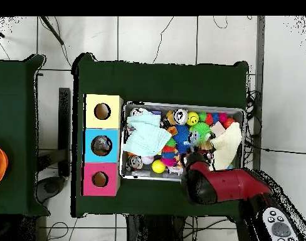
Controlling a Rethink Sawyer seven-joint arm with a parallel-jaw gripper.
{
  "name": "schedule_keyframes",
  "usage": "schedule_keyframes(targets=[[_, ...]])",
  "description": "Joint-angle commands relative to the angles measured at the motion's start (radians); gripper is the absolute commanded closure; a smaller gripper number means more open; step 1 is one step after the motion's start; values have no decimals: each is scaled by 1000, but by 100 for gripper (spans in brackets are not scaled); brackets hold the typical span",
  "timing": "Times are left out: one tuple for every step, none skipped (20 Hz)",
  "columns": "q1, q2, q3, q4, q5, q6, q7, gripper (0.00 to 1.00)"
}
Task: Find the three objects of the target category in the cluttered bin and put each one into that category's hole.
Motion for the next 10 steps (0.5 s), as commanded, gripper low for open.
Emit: schedule_keyframes(targets=[[56,-59,-18,16,126,184,141,100],[74,-65,-26,6,147,211,144,100],[86,-68,-33,-1,160,224,145,100],[109,-70,-45,-13,176,249,151,100],[121,-72,-53,-18,186,260,151,100],[133,-76,-58,-22,199,279,147,100],[145,-80,-62,-26,211,299,144,100],[155,-88,-62,-28,225,325,139,100],[166,-93,-65,-33,237,343,137,100],[176,-99,-68,-38,248,361,136,100]])
